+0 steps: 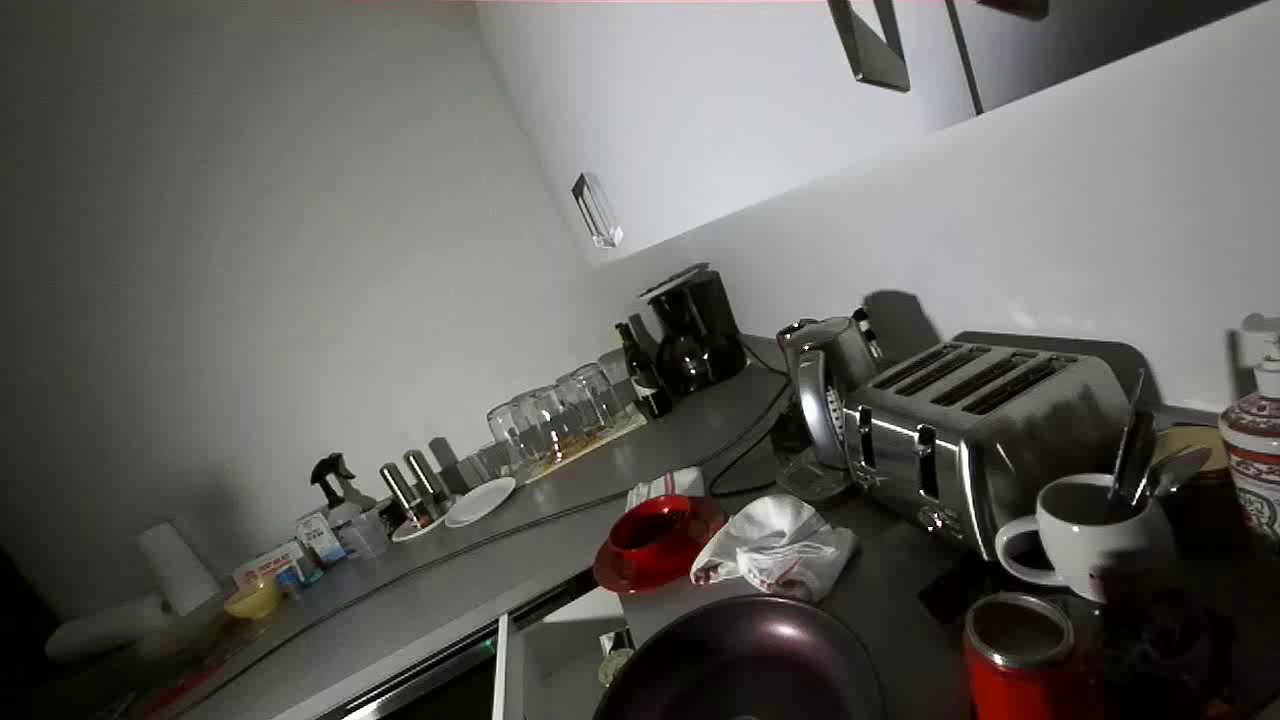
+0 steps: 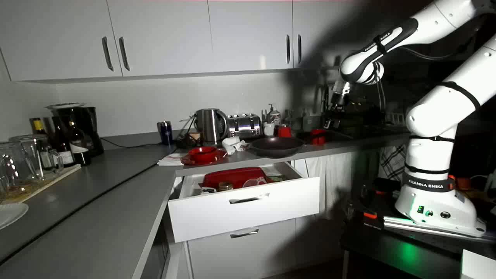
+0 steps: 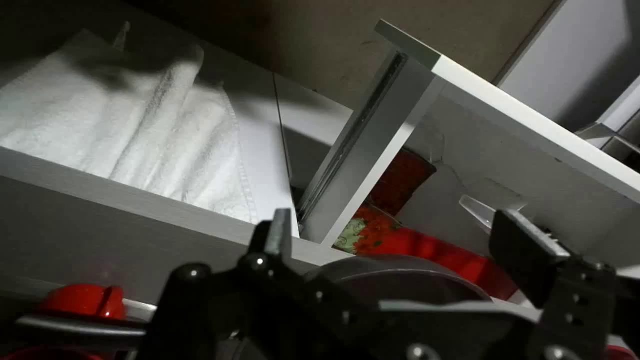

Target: Put the orange cup in the drawer

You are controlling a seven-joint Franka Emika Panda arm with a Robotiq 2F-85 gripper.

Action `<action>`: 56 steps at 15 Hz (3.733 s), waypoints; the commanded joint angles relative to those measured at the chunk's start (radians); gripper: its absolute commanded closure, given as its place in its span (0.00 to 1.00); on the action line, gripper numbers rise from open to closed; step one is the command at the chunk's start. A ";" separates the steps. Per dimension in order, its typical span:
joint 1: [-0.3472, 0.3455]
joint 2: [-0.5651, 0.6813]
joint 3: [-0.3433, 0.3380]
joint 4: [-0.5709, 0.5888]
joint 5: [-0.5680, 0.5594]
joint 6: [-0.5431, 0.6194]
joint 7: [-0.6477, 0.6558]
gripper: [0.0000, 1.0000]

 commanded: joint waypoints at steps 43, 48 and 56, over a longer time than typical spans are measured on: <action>-0.144 0.790 0.033 0.822 0.011 0.006 0.351 0.00; -0.163 0.906 0.010 0.931 0.067 -0.098 0.421 0.00; -0.170 0.973 0.022 0.940 0.095 -0.091 0.364 0.00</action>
